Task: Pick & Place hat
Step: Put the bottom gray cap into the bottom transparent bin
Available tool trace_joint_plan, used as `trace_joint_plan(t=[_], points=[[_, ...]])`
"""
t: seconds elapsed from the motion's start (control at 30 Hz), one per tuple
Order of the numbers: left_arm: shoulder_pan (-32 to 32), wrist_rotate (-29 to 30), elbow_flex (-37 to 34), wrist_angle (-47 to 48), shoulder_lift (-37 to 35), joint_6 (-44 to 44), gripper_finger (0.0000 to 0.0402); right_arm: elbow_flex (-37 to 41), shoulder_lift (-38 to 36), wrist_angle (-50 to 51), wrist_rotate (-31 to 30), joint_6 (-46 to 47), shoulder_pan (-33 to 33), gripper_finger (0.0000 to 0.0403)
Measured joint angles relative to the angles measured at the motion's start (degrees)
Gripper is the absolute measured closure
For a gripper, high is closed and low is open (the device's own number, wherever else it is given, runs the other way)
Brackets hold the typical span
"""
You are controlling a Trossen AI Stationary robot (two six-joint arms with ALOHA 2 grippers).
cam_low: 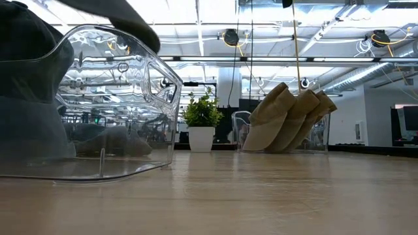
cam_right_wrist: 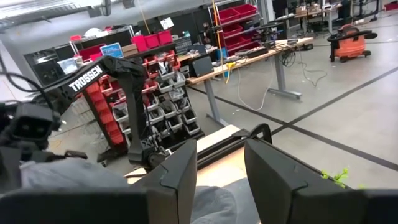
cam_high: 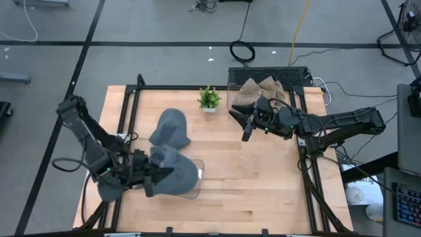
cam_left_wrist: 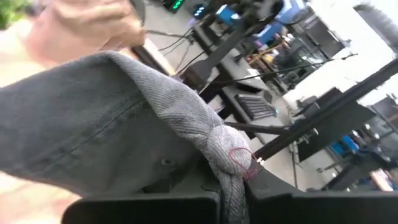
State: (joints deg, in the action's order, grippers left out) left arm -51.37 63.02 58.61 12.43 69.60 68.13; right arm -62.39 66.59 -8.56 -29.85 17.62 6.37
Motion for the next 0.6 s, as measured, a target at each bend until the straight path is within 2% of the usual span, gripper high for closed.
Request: trace_joint_plan(t=[0.2, 0.4, 0.6], points=[[0.3, -0.1, 0.0, 5.9, 1.2, 10.4, 0.0399, 0.0, 0.0, 0.3, 0.1, 0.9, 0.1, 0.0282], [0.3, -3.9, 0.0, 13.6, 2.4, 21.7, 0.0399, 0.0, 0.0, 0.3, 0.1, 1.0, 0.1, 0.0282], [0.4, -5.6, 0.0, 22.7, 2.9, 28.7, 0.0399, 0.0, 0.0, 0.3, 0.3, 1.0, 0.5, 0.0282]])
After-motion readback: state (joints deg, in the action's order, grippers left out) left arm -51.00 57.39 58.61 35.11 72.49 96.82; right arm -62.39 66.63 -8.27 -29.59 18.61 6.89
